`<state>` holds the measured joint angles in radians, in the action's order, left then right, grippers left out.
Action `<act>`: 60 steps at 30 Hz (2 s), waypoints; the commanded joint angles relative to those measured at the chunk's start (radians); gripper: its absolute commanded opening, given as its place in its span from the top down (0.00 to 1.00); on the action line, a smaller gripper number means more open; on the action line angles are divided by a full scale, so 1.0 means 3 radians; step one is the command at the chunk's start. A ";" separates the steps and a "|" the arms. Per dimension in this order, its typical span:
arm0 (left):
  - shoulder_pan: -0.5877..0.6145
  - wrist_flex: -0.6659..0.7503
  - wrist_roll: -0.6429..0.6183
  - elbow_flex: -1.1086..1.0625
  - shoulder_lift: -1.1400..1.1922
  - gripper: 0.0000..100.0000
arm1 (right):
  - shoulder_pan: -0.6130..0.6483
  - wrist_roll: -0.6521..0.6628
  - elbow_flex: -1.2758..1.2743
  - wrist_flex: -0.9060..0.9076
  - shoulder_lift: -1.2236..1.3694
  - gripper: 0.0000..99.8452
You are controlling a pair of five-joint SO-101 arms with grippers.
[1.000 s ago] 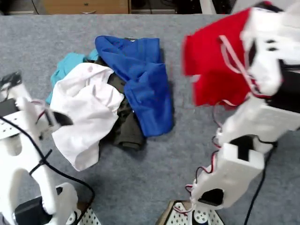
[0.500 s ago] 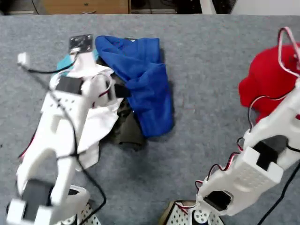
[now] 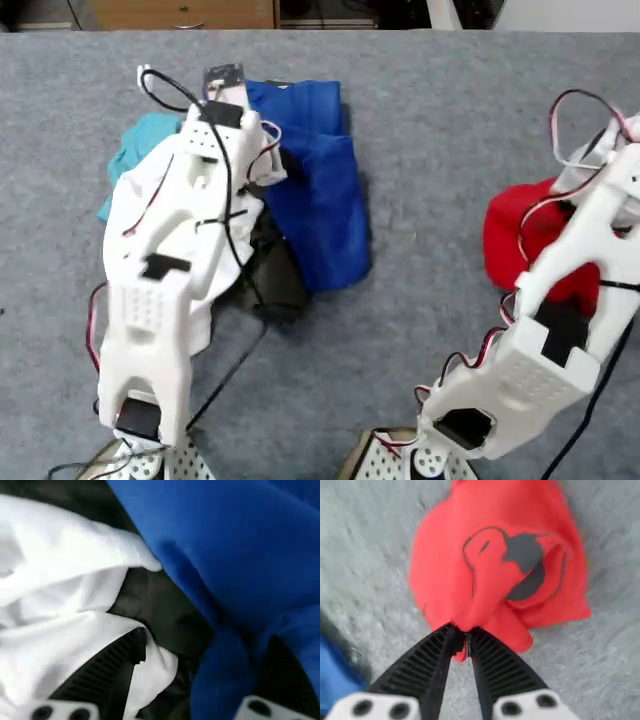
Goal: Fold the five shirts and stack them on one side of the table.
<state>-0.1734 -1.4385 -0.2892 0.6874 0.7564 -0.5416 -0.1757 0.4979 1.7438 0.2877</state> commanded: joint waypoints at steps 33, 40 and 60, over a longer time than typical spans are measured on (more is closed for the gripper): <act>0.2358 -0.1074 0.1325 0.2215 0.0514 0.98 | 0.0453 0.0026 -0.0724 -0.0491 -0.0202 1.00; 0.3135 -0.1069 0.1529 0.2215 0.0238 0.98 | 0.0800 0.0005 -0.0724 -0.0491 -0.0202 1.00; 0.3560 -0.1069 0.1437 0.3212 0.0054 0.83 | 0.2473 0.0031 -0.0678 -0.0517 -0.0570 1.00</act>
<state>0.9160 -1.7484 0.1588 1.5696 0.8577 0.0813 -0.1757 0.2816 1.6042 0.2263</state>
